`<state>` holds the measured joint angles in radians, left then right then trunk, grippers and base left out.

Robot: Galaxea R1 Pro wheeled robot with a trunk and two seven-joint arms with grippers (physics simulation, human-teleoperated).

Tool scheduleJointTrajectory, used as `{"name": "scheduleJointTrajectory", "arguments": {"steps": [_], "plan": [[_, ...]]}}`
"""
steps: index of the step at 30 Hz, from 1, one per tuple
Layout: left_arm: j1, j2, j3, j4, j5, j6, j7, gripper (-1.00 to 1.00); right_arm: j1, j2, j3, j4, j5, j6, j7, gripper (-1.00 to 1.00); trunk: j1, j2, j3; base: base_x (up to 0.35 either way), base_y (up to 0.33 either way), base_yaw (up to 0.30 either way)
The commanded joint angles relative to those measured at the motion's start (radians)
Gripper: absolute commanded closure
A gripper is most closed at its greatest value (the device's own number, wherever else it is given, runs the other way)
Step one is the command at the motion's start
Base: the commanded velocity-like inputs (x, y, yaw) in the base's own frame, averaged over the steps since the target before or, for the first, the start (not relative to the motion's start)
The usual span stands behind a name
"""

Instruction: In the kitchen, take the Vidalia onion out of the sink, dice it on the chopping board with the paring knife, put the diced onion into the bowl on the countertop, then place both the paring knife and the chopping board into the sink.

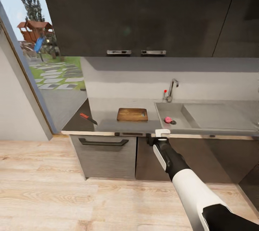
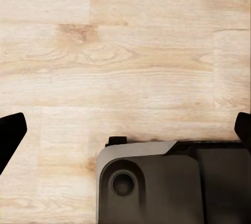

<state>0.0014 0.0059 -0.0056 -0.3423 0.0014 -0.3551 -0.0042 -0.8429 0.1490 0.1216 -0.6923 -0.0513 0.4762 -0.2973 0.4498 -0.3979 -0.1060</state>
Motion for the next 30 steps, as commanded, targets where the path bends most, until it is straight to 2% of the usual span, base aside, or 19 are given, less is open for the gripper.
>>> {"name": "scheduleJointTrajectory", "arguments": {"steps": [1, 8, 12, 30], "plan": [[0.0, 0.0, -0.001, -0.001, 0.0, -0.001, 0.0, -1.0, -0.001, 0.0, 0.004, 0.001, -0.006, -0.001, -0.007, -1.0, 0.0, -0.002, -0.002, -0.169, 0.0, 0.0], [0.0, 0.0, -0.001, -0.001, 0.0, -0.002, 0.0, -1.0, -0.001, 0.003, 0.004, 0.059, -0.007, -0.123, -0.005, -1.0, 0.0, -0.002, -0.002, -0.037, 0.0, 0.0], [0.0, 0.001, -0.001, -0.001, 0.0, -0.002, 0.0, -1.0, -0.001, 0.004, 0.004, 0.078, -0.007, -0.157, -0.005, -1.0, 0.0, -0.002, -0.002, -0.004, 0.0, 0.0], [0.0, 0.0, -0.001, -0.001, 0.0, -0.002, 0.0, -1.0, -0.001, -0.001, 0.002, 0.081, -0.005, -0.171, -0.007, -1.0, 0.0, -0.002, -0.002, 0.0, 0.0, -0.013]]}}
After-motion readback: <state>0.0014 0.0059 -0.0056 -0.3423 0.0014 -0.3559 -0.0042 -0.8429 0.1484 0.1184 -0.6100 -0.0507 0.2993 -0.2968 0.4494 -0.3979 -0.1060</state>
